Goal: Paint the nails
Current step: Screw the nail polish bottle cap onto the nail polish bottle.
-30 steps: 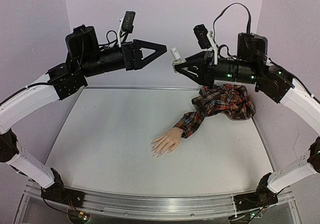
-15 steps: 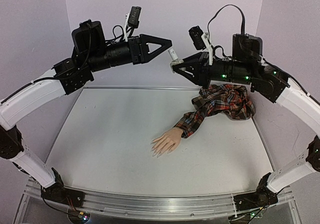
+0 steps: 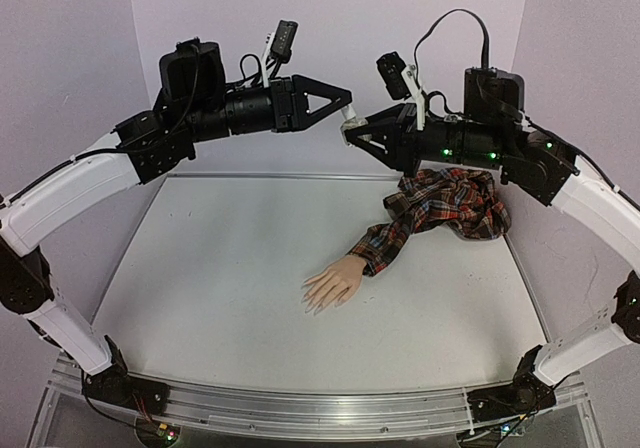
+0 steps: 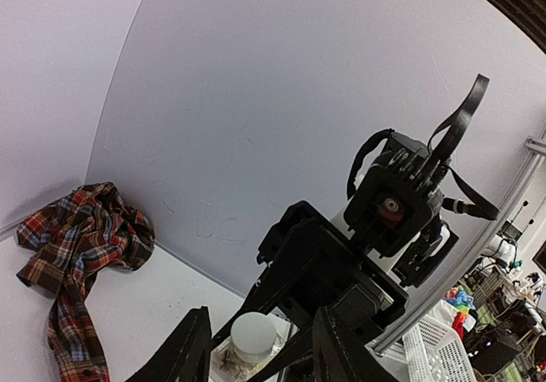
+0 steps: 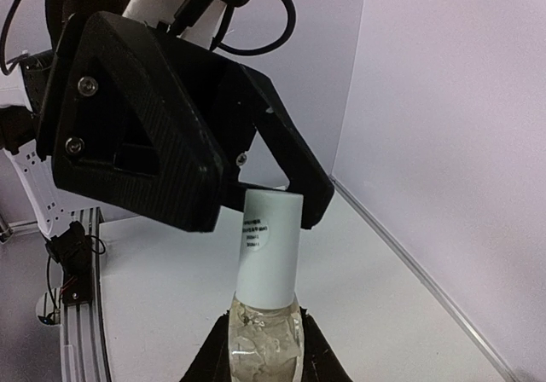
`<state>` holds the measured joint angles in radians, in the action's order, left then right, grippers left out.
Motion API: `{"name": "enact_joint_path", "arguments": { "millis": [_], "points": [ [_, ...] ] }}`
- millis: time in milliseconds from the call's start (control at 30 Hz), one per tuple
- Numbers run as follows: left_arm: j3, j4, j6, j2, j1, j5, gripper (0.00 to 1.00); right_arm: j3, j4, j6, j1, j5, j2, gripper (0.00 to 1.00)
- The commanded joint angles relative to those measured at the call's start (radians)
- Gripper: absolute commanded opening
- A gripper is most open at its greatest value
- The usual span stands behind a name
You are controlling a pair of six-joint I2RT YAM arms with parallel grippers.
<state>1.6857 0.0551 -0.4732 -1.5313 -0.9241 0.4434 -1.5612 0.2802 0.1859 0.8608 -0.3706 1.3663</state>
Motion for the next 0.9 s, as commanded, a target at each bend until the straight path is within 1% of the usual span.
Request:
{"name": "enact_joint_path", "arguments": {
  "millis": [0, 100, 267, 467, 500, 633, 767, 867],
  "points": [
    [0.086, 0.039, 0.001, -0.027, -0.006, 0.017, 0.42, -0.052, -0.047, 0.012, 0.006, 0.012, -0.014, 0.00],
    [0.083, 0.029, 0.003, -0.023, -0.007, 0.010, 0.40, -0.056, -0.042, 0.012, 0.008, 0.010, -0.012, 0.00],
    [0.111, 0.064, 0.011, -0.038, -0.007, 0.007, 0.37, -0.059, -0.038, 0.016, 0.010, 0.009, -0.012, 0.00],
    [0.134, 0.083, 0.020, -0.051, -0.007, 0.018, 0.28, -0.071, -0.025, 0.023, 0.013, 0.007, -0.003, 0.00],
    [0.142, 0.094, 0.025, -0.055, -0.008, 0.019, 0.25, -0.070, -0.024, 0.023, 0.013, 0.008, -0.003, 0.00],
    [0.179, 0.156, 0.063, -0.070, -0.013, 0.023, 0.01, -0.080, -0.015, 0.017, 0.013, 0.006, -0.002, 0.00],
    [0.249, 0.255, 0.120, -0.107, -0.016, 0.067, 0.00, -0.091, -0.009, 0.001, 0.012, 0.005, -0.001, 0.00],
    [0.239, 0.261, 0.136, -0.114, -0.025, 0.101, 0.00, -0.121, -0.009, -0.038, 0.013, -0.017, 0.004, 0.00]
  ]
}}
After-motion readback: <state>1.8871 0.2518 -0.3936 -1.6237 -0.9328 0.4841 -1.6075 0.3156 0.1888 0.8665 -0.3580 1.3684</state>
